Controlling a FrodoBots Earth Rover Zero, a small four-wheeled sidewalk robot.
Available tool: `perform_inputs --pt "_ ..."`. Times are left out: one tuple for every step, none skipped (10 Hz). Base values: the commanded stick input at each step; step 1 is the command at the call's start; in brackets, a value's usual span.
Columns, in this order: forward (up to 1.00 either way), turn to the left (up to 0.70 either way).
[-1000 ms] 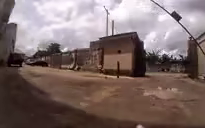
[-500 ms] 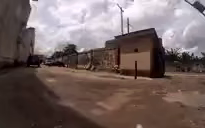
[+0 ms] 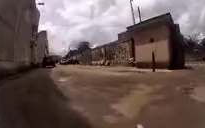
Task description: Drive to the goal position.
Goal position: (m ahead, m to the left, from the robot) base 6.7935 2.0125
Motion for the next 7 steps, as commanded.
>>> perform_inputs --pt "0.70 0.39" --pt "0.70 0.38" --pt "0.70 0.19" --pt "0.70 0.04" --pt "0.70 0.04" --pt "0.70 0.04" --pt "0.70 0.04"
